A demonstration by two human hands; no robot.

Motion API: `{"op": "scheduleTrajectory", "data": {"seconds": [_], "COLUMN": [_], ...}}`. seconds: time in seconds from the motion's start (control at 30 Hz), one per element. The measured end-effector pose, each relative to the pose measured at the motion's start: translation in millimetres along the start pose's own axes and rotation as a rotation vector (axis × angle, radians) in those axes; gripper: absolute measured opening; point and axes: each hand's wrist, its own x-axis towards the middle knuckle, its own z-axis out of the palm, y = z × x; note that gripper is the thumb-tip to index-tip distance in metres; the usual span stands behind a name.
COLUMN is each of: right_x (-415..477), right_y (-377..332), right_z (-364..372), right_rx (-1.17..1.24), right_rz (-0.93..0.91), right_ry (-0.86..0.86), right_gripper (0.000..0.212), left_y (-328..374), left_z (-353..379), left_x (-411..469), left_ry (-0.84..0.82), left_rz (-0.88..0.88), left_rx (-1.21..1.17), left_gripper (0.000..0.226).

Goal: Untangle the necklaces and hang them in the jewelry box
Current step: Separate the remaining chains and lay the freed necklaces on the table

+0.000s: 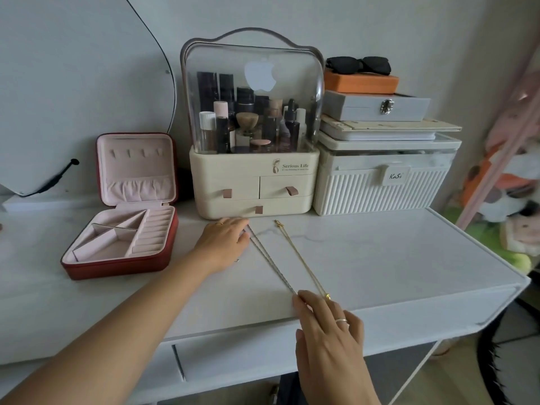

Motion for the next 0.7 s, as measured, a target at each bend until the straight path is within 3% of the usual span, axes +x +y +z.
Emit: {"op": "scheduleTrajectory", "data": {"seconds": [0.1, 0.2, 0.37, 0.7], "right_x": [-3, -6, -11, -16], "right_y": [1, 2, 2, 8], "right_z": [1, 3, 8, 7], "right_rx": [0.036, 0.079, 0.117, 0.153], "right_rz": [0.02, 0.018, 0.061, 0.132], "right_ry": [0.027, 0.066, 0.088, 0.11], "right_gripper": [0.054, 0.049, 0.051, 0.054], "left_y": [1, 0, 9, 30], "left_z": [1, 0, -1, 9], "left_x": [-1, -7, -10, 8], "left_ry": [0.026, 0.085, -0.026, -0.017], "left_rz": [0.014, 0.043, 0.059, 0.031], "left_rx": [0.016, 0.074, 0.152, 0.173], "left_gripper": [0.045, 0.048, 0.051, 0.051]}}
